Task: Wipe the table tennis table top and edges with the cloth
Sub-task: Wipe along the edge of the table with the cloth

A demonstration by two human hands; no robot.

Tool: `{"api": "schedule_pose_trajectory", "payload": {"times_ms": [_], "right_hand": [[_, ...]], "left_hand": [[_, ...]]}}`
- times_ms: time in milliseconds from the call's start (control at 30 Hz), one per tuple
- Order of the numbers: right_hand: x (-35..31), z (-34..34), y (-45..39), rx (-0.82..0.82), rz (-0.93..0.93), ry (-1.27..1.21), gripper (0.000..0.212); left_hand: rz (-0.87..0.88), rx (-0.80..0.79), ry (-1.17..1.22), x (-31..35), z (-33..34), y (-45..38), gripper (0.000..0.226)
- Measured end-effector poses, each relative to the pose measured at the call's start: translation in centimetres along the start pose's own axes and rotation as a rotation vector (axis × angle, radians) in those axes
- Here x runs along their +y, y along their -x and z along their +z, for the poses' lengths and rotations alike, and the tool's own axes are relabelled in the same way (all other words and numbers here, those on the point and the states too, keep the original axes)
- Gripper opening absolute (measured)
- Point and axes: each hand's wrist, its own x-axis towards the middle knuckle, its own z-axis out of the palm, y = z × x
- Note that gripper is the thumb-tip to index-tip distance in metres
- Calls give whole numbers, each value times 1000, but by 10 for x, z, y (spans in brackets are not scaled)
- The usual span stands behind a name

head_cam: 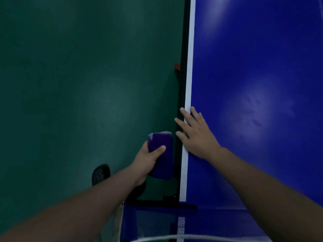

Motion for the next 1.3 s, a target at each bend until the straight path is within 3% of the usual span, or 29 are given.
{"api": "schedule_pose_trajectory", "payload": {"times_ms": [100, 200, 367, 433, 567, 667, 733, 800, 867, 1033, 1133, 1200, 1300], "right_hand": [[2, 20, -2, 85, -16, 75, 64], [7, 27, -3, 140, -12, 80, 64], [8, 31, -5, 191, -13, 52, 64], [8, 31, -4, 208, -22, 55, 64], [7, 31, -6, 225, -25, 64, 62], [7, 31, -7, 243, -25, 50, 59], [8, 32, -7, 255, -22, 50, 59], [9, 34, -7, 260, -28, 51, 58], [9, 34, -7, 267, -28, 47, 58], [9, 33, -8, 273, -33, 45, 57], [10, 33, -7, 267, -28, 38, 56], [9, 33, -8, 266, -22, 41, 56], [10, 32, -7, 278, -21, 48, 55]], "left_hand": [[-10, -11, -16, -15, 11, -10, 62], [-75, -75, -27, -29, 20, -12, 40], [-122, -219, -147, -36, 21, 9, 30], [17, -219, -199, -32, 27, 3, 29], [248, -71, -199, -17, 38, -29, 18], [139, -101, -220, -26, 32, -22, 17], [33, -270, -308, -37, 23, -2, 24], [-64, -342, -338, -46, 18, 8, 36], [-78, -325, -283, -46, 17, -1, 51], [84, -118, -170, -33, 32, -31, 46], [9, -205, -141, -35, 29, -14, 31], [-81, -278, -129, -40, 27, -2, 38], [-64, -196, -153, -43, 28, -6, 52]]}}
